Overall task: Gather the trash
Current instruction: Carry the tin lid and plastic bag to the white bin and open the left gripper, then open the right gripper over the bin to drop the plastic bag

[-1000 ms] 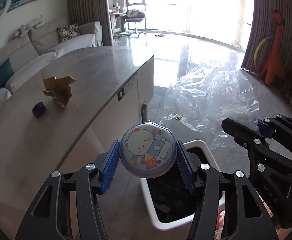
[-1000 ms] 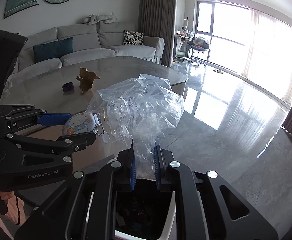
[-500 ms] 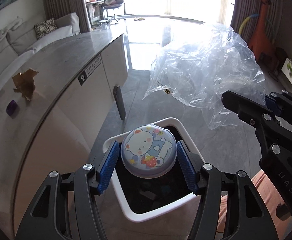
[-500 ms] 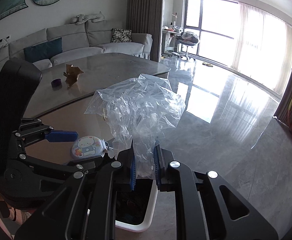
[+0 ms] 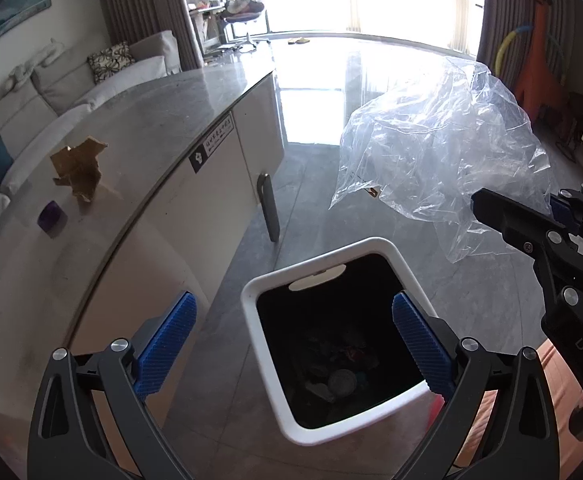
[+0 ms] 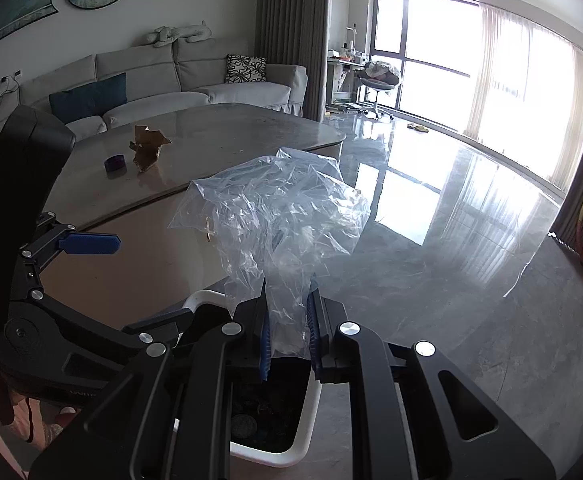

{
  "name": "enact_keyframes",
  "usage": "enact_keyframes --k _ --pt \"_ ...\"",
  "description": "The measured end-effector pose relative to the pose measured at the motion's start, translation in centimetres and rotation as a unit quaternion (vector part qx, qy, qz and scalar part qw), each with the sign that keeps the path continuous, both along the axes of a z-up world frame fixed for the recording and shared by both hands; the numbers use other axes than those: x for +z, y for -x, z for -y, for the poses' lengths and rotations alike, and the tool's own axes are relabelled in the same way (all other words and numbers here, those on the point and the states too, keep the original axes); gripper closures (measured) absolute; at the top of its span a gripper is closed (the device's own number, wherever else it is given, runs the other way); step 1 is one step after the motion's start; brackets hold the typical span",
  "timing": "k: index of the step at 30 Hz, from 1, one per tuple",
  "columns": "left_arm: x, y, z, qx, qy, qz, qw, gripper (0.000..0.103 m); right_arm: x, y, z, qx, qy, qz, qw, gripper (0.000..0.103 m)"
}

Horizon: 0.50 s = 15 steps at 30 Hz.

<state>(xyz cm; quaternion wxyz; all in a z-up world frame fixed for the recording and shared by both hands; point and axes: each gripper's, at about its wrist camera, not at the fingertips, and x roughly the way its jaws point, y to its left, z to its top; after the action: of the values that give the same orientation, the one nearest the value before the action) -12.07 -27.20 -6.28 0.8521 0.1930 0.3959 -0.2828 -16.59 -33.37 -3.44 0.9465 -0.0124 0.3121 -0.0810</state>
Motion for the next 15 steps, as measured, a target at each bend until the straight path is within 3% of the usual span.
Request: enact_keyframes --k 15 --pt "1.1 -0.4 -3.7 0.026 0.000 0.027 0.9993 0.005 -0.9 -0.1 -0.8 0.019 -0.013 -0.015 1.000 0.086"
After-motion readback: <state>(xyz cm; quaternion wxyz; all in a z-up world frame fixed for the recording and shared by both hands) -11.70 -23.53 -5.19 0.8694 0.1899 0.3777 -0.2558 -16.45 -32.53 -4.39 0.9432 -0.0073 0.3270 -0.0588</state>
